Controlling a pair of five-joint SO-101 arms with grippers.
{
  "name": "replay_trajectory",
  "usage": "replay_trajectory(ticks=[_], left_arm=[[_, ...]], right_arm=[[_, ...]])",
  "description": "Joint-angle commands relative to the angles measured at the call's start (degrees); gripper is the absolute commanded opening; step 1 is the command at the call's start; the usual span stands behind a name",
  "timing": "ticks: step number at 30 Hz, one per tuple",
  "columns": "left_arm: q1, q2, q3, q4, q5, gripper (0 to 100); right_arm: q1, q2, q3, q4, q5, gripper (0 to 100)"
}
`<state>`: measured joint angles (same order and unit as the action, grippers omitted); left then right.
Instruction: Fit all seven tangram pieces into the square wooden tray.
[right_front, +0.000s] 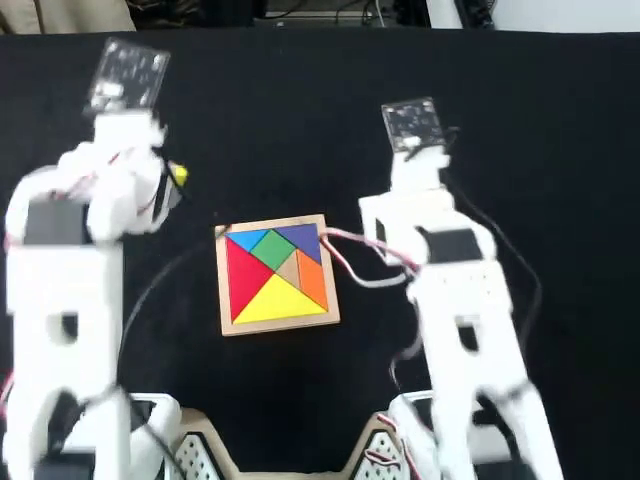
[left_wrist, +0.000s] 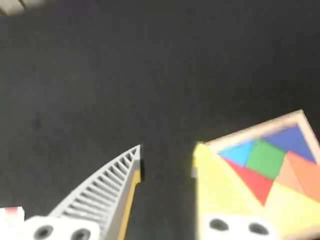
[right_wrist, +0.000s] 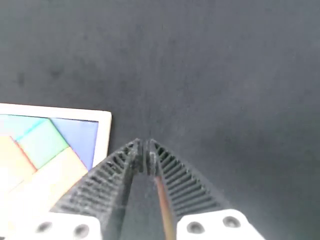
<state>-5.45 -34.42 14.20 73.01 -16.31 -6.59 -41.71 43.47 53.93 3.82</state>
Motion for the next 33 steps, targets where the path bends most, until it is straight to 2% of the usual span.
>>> replay_trajectory(ticks=[1, 6, 13, 17, 21, 23, 28, 33], left_arm=[[-1.63, -18.90, 15.16, -11.87, 1.05, 11], [-3.03, -30.68, 30.37, -19.69, 8.09, 11], [-3.47, -52.31, 34.59, -12.48, 9.49, 11], [-3.47, -63.82, 43.82, -16.70, 9.41, 11], [-3.47, -69.71, 61.14, -25.67, 9.41, 11], [-3.30, -70.33, 66.24, -26.20, 9.41, 11], [-3.03, -69.98, 69.14, -23.03, 9.41, 11], [-3.56, -69.89, 83.21, -29.71, 9.32, 11]], right_arm=[[0.88, -16.48, -1.36, 1.85, 0.26, 2.9], [1.32, -31.87, 5.85, -1.14, 0.53, 2.9], [7.30, -54.02, 16.31, -0.44, 0.26, 2.9], [8.88, -66.77, 23.78, -1.32, 0.53, 3.1], [9.32, -63.52, 32.84, -7.03, 0.18, 2.9], [9.32, -63.43, 36.00, -8.53, 0.09, 2.9], [8.97, -65.63, 38.37, -8.35, 0.09, 2.9], [9.14, -65.54, 47.08, -8.88, 0.62, 3.2]])
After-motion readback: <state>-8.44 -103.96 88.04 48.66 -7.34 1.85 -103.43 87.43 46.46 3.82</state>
